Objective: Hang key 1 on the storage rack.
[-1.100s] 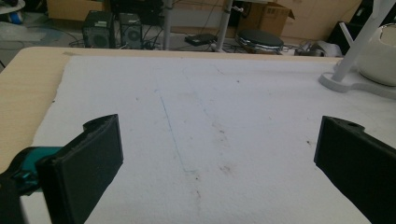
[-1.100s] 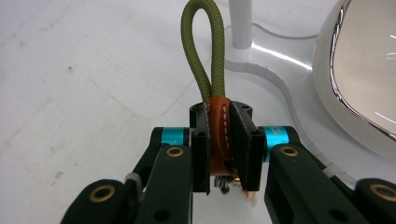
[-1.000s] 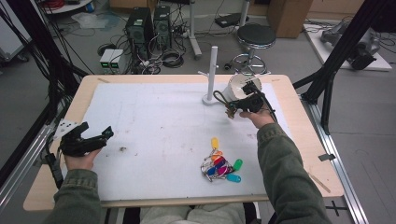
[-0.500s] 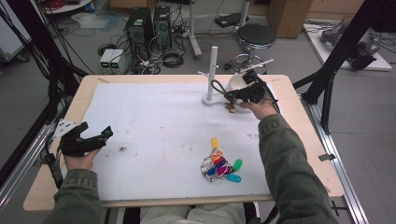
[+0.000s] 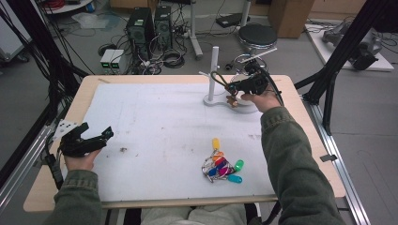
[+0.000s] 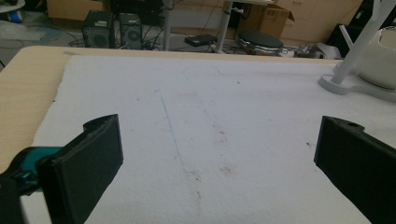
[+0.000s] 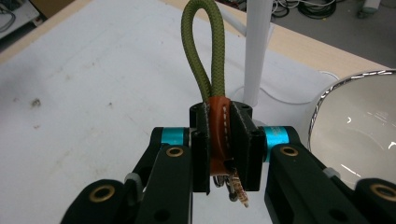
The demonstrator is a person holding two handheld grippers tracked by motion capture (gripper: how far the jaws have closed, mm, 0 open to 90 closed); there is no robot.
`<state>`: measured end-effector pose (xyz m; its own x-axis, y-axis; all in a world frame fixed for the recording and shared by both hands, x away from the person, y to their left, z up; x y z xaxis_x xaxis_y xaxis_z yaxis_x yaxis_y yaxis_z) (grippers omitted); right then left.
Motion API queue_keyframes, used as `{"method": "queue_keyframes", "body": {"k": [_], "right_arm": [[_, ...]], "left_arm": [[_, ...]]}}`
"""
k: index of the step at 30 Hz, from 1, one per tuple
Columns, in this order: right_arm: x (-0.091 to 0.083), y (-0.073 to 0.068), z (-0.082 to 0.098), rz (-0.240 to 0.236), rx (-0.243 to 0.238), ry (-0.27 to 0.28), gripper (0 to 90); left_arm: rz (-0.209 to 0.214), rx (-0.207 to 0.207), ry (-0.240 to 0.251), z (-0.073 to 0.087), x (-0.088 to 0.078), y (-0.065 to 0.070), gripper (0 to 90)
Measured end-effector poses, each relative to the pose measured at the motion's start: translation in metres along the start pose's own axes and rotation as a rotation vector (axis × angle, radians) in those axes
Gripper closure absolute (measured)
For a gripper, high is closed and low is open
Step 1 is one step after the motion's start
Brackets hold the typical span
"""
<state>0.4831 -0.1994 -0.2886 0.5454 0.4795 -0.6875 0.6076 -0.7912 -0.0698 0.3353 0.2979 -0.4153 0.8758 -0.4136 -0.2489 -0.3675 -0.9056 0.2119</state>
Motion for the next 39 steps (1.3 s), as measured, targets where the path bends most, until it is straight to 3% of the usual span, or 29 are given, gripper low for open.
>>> {"method": "queue_keyframes", "body": {"k": [20, 39], "right_arm": [[-0.019, 0.001, -0.032, 0.022, -0.011, 0.018, 78.6], [0.012, 0.016, -0.036, 0.016, 0.031, -0.042, 78.4]], "left_arm": [[0.004, 0.005, -0.007, 0.001, 0.0, 0.0, 1.7], [0.005, 0.01, -0.014, 0.001, 0.0, 0.0, 1.7]]}}
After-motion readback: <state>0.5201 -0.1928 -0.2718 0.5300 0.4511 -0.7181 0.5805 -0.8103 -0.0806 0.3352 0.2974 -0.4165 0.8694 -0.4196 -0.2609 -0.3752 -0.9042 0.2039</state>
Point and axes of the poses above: each handheld gripper's, and its own axes: x roughly forward along the jaws, z roughly out of its underside, y roughly to its right, the point moved 3 cm from there along x, roughly forward along the jaws, and after that the axes turned 7 degrees about z, right-handed, at the moved point
